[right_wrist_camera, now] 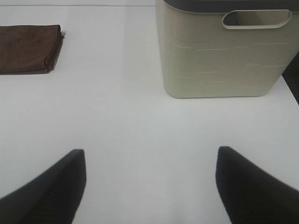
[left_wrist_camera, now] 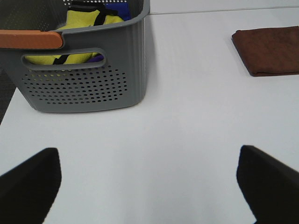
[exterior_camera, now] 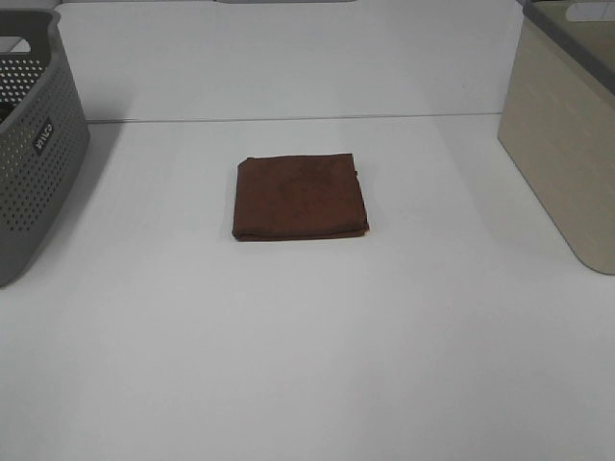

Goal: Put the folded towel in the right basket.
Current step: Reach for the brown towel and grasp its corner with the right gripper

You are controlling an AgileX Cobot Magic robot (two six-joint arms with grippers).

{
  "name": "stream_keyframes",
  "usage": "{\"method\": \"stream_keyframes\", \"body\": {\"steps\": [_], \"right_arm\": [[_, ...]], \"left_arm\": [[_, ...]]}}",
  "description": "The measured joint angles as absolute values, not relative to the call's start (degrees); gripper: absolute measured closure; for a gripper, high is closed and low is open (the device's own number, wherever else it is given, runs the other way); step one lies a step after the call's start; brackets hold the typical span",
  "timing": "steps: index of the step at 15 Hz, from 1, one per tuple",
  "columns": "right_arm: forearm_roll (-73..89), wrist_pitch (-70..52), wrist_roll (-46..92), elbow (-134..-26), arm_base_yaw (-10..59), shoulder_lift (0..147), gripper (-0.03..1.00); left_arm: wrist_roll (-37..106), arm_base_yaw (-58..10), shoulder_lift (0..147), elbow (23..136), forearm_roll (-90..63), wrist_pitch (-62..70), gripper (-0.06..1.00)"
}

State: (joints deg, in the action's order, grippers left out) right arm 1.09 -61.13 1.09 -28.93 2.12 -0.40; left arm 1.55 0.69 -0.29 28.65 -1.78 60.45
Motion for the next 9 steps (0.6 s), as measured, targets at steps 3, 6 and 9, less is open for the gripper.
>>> {"method": "stream_keyframes", "body": {"steps": [3, 6, 9], "right_arm": [[1.1, -61.1, 1.1, -28.9, 2.1, -0.4, 0.24], [1.1, -61.1, 1.1, -28.9, 2.1, -0.4, 0.24], [1.1, -61.1, 1.1, -28.9, 2.1, -0.4, 0.24]], "left_arm": [[1.5, 0.7, -0.3, 28.6, -1.8, 60.4, -0.03], [1.5, 0.7, -0.3, 28.6, -1.8, 60.4, -0.03], [1.5, 0.7, -0.3, 28.6, -1.8, 60.4, -0.03]]}}
